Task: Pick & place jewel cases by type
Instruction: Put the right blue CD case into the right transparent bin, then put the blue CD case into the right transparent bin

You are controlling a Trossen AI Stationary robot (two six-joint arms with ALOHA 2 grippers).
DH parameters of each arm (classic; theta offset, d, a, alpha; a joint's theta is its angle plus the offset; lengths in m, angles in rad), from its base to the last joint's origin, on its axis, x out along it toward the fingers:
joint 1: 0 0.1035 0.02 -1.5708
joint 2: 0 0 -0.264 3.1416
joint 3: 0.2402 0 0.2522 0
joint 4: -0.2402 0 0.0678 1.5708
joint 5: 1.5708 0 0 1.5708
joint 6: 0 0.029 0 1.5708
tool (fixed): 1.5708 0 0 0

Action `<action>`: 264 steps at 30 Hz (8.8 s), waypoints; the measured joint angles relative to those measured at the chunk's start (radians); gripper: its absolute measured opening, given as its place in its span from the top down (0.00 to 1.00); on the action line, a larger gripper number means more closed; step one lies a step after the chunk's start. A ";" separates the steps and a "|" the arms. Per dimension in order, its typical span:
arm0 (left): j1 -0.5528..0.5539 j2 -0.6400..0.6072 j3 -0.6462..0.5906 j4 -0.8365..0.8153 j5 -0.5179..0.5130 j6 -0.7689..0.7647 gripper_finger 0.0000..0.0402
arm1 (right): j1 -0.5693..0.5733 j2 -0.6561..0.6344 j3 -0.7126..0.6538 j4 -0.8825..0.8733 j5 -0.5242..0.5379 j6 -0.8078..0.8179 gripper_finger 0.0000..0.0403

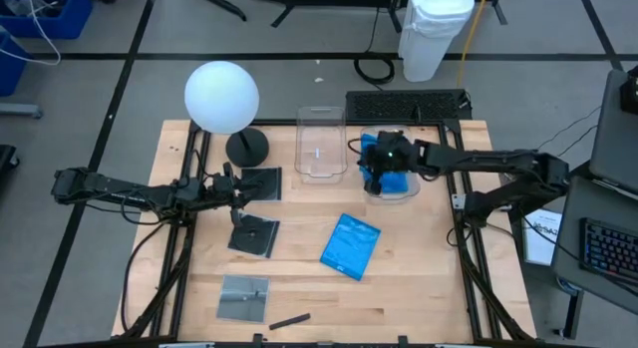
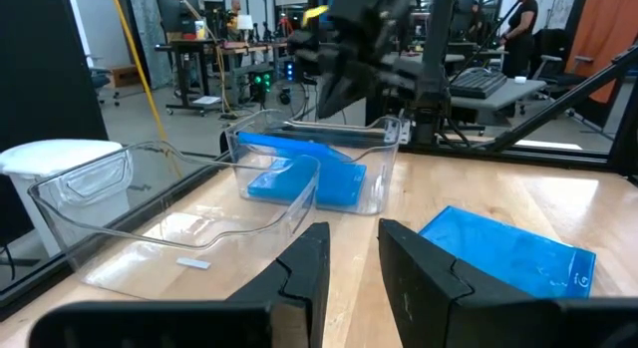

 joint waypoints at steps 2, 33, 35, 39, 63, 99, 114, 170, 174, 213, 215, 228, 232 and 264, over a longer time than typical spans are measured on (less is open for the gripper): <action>0.000 0.000 0.000 0.000 0.000 0.000 0.76 | -0.018 0.036 0.000 0.001 -0.035 -0.007 1.00; 0.000 0.000 0.000 0.000 0.000 0.000 0.76 | 0.087 -0.023 0.001 -0.062 0.422 -0.107 1.00; 0.000 0.000 0.000 0.001 0.000 0.000 0.76 | 0.069 -0.023 0.001 -0.040 0.296 -0.144 0.97; 0.000 0.000 0.000 0.000 0.000 0.000 0.76 | 0.071 -0.023 0.001 -0.140 0.213 -0.100 0.83; 0.000 0.000 0.000 0.000 0.000 0.000 0.76 | 0.092 -0.016 -0.307 0.056 0.580 0.054 0.36; 0.000 0.000 0.000 0.000 0.000 0.000 0.76 | 0.123 -0.010 -0.341 0.285 0.649 -0.102 0.50; 0.000 0.000 0.000 0.000 0.000 0.000 0.76 | 0.153 -0.011 -0.341 0.325 0.636 -0.065 0.94; 0.000 0.000 0.000 0.000 0.000 0.000 0.76 | -0.103 0.416 0.593 -0.939 0.279 0.475 0.79; 0.000 0.000 0.000 0.000 0.000 0.000 0.76 | -0.091 0.390 0.592 -0.901 0.251 0.467 0.66; 0.000 0.000 0.000 0.001 0.000 0.000 0.76 | 0.780 -0.054 -0.589 0.984 -0.158 0.314 0.62; 0.000 0.000 0.000 0.000 0.000 0.000 0.76 | 0.787 -0.060 -0.652 1.081 -0.161 0.312 0.62; 0.000 0.000 0.000 0.053 -0.005 -0.040 0.76 | 0.739 -0.073 -0.790 1.247 -0.156 0.271 0.62; 0.000 0.000 0.000 0.057 -0.009 -0.029 0.76 | 0.713 -0.073 -0.791 1.246 -0.153 0.231 0.62; 0.000 0.000 0.000 0.033 -0.009 -0.257 0.76 | 0.670 -0.072 -0.791 1.029 0.023 0.344 0.62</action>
